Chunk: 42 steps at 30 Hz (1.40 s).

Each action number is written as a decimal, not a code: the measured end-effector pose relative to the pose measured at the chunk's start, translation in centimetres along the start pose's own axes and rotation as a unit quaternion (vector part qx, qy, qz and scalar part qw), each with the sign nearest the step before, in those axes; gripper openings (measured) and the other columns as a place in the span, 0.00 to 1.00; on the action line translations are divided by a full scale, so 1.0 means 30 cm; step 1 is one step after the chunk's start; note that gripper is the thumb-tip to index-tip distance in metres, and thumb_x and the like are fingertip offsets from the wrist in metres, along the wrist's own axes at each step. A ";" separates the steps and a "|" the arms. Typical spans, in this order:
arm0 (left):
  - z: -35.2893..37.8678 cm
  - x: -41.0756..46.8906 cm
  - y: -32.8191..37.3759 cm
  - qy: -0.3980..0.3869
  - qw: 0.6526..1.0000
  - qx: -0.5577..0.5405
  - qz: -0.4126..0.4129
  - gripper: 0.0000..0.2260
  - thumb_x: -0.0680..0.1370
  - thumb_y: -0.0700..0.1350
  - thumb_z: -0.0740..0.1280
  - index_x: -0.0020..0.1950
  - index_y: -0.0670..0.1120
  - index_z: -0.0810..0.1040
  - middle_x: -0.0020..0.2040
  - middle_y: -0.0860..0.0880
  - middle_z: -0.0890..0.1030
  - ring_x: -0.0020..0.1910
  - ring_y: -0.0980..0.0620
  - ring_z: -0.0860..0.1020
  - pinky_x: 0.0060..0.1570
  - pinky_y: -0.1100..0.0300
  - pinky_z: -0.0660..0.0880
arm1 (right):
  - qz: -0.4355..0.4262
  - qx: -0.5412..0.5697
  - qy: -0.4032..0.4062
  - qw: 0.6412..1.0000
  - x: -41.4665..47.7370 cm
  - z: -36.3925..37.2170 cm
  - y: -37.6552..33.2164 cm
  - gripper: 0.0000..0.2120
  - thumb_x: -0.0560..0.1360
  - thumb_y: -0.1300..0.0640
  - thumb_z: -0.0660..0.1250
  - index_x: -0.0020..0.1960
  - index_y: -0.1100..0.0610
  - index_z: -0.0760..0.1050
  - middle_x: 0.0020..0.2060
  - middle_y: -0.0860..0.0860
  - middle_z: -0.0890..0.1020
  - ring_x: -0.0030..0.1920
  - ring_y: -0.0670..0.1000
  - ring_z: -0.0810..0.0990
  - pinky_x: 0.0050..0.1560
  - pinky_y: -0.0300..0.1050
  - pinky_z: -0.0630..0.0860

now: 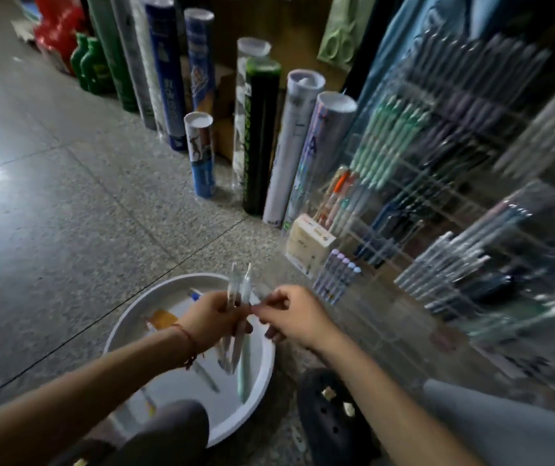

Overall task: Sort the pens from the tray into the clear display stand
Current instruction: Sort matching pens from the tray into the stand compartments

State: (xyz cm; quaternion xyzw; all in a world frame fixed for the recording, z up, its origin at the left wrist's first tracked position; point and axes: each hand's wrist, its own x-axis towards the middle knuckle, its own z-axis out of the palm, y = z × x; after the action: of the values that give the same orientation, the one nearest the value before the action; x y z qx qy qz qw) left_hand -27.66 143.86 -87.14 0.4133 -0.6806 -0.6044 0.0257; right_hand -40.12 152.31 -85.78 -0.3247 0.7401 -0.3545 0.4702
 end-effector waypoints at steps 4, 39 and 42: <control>0.060 -0.033 0.247 -0.062 0.989 0.086 0.104 0.09 0.77 0.40 0.64 0.37 0.47 0.76 0.26 0.54 0.79 0.27 0.62 0.77 0.34 0.67 0.76 | -0.064 0.136 0.062 0.987 -0.157 -0.224 -0.121 0.02 0.78 0.62 0.62 0.48 0.58 0.72 0.35 0.52 0.76 0.26 0.45 0.76 0.28 0.35 0.76; 0.552 0.035 0.651 -0.027 0.985 0.099 0.138 0.16 0.80 0.50 0.57 0.36 0.45 0.72 0.29 0.49 0.68 0.26 0.52 0.65 0.28 0.62 0.61 | -0.138 0.034 0.427 0.893 -0.648 -1.019 -0.019 0.05 0.76 0.69 0.63 0.48 0.63 0.76 0.40 0.56 0.78 0.45 0.53 0.80 0.42 0.41 0.81; 0.609 0.004 0.647 -0.058 0.984 0.102 0.135 0.19 0.82 0.51 0.52 0.38 0.44 0.73 0.29 0.48 0.69 0.27 0.52 0.65 0.28 0.61 0.62 | -0.110 -0.044 0.395 0.911 -0.639 -0.992 0.020 0.05 0.75 0.68 0.64 0.48 0.63 0.77 0.45 0.57 0.78 0.46 0.52 0.79 0.42 0.37 0.81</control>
State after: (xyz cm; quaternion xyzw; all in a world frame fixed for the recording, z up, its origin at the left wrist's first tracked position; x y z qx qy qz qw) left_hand -47.82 157.03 -75.71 0.2820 -0.7887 -0.5458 0.0255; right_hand -61.12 174.78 -68.22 -0.2581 0.8397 -0.4706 0.0823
